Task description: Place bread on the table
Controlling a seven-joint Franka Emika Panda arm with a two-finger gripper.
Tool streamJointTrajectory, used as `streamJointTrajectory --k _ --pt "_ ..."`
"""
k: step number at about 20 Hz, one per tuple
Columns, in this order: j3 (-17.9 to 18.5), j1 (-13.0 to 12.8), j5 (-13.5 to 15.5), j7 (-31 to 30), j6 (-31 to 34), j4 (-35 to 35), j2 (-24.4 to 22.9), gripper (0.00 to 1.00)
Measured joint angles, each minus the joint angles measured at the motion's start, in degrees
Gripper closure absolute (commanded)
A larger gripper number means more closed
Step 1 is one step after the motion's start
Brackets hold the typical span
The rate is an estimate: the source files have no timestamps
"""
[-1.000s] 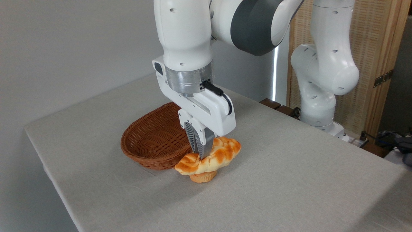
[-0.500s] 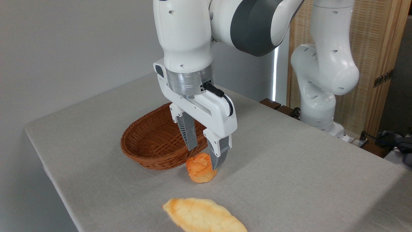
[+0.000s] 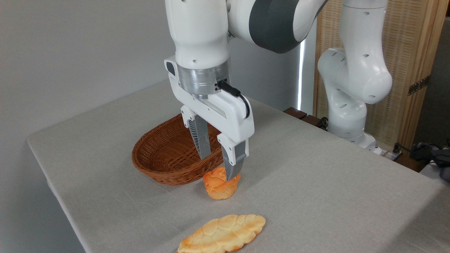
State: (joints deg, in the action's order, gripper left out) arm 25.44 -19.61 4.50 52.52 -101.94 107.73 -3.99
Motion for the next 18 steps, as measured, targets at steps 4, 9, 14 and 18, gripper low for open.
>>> streamJointTrajectory --k 4,9,14,18 --pt "-2.75 -0.22 0.0 -2.36 -0.51 -0.39 0.0 0.0" --pt "-4.88 -0.27 -0.01 -10.23 -3.4 -0.71 -0.01 0.0" --pt "-5.56 -0.49 -2.37 -13.57 -4.37 -0.79 0.04 0.0" --pt "-5.56 -0.49 -2.67 -13.57 -4.38 -0.79 0.08 0.0"
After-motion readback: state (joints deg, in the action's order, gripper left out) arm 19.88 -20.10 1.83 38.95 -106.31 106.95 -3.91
